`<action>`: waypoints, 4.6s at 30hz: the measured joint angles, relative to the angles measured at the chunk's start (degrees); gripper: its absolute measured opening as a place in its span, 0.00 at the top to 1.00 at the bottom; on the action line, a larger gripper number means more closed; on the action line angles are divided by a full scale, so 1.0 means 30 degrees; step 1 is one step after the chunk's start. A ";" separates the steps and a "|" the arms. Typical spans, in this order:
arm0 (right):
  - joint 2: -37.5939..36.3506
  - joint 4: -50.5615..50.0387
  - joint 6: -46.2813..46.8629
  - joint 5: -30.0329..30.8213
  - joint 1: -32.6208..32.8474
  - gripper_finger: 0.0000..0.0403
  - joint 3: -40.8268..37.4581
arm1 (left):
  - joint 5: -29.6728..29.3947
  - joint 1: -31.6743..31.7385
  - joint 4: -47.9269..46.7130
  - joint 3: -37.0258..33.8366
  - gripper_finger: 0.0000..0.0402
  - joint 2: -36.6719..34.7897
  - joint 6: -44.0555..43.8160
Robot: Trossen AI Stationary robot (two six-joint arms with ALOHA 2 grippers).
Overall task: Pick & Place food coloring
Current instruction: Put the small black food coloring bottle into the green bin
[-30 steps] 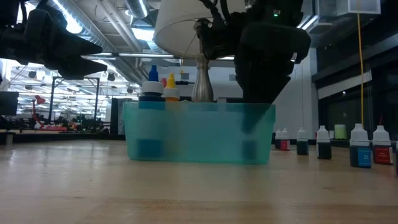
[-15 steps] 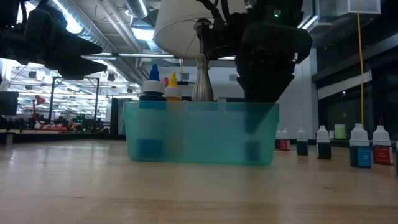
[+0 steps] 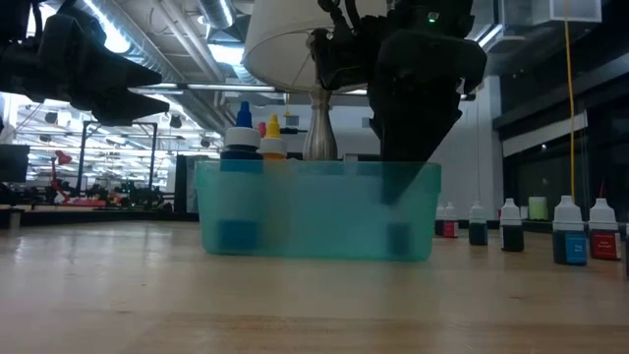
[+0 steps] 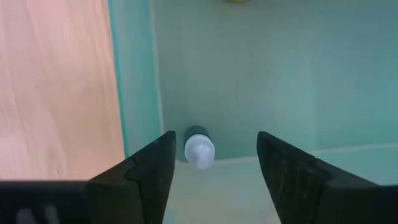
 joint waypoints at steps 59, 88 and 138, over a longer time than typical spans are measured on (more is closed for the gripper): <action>-1.2974 0.5796 0.4047 0.2785 -1.0626 0.42 -1.4120 | 0.0004 0.0001 -0.0005 -0.0001 0.00 -0.0001 -0.0001; -0.9355 0.7504 0.1596 0.0925 -1.2397 0.52 -1.4120 | 0.0000 -0.0001 0.0002 0.0002 0.00 -0.0003 -0.0003; -1.1252 -0.1705 0.1050 0.2965 -0.4982 0.84 -0.5298 | 0.0004 -0.0003 0.0002 0.0002 0.00 -0.0005 0.0002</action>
